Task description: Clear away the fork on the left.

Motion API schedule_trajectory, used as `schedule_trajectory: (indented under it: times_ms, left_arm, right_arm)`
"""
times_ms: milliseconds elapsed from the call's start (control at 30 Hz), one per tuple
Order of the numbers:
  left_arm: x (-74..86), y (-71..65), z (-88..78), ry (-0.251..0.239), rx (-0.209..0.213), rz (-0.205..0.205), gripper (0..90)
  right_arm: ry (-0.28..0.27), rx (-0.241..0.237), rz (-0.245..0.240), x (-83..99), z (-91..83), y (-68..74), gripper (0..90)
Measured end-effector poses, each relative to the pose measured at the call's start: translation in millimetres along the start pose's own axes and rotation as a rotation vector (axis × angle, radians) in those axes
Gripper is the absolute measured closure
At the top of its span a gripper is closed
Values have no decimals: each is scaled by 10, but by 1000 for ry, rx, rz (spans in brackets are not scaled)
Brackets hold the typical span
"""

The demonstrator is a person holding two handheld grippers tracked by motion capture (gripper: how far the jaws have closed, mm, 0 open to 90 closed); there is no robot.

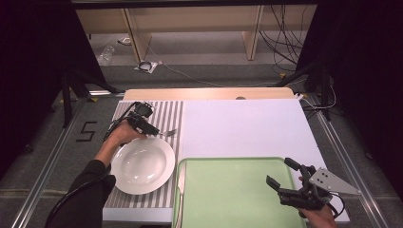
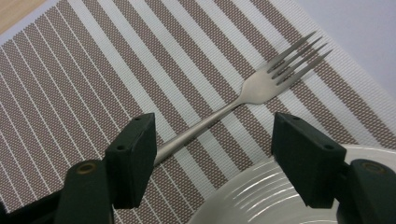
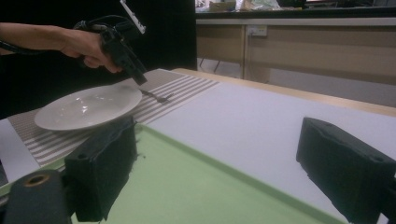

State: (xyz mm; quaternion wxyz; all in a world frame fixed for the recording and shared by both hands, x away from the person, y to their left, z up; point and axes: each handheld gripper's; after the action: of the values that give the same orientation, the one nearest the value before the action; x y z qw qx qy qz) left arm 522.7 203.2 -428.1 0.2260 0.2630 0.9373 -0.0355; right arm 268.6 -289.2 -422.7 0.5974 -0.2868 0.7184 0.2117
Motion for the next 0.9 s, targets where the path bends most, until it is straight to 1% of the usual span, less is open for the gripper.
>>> schedule_trajectory:
  times_ms: [400,533,633,733,900]
  left_arm:
    - [-43,102,102,44,7,-1,315]
    - [-48,125,130,73,4,19,312]
    - [-49,145,148,83,-1,20,313]
    - [-47,147,189,104,-7,34,320]
    - [-55,156,229,109,-4,29,337]
  right_arm:
    - [2,-4,4,0,2,3,130]
    - [4,-5,2,0,2,3,130]
    - [2,-5,2,1,2,2,130]
    - [4,-6,2,0,3,2,130]
    - [9,-7,2,0,2,4,130]
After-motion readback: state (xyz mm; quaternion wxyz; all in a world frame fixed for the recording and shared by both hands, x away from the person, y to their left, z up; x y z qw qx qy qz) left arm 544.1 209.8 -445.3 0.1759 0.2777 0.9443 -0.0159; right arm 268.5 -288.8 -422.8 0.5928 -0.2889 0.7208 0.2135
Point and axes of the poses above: each handheld gripper's, and its own axes: z roughly forward along the jaws, x roughly out of its underside, y roughly to its left, and after that the axes turned 6 degrees about -z, right-handed
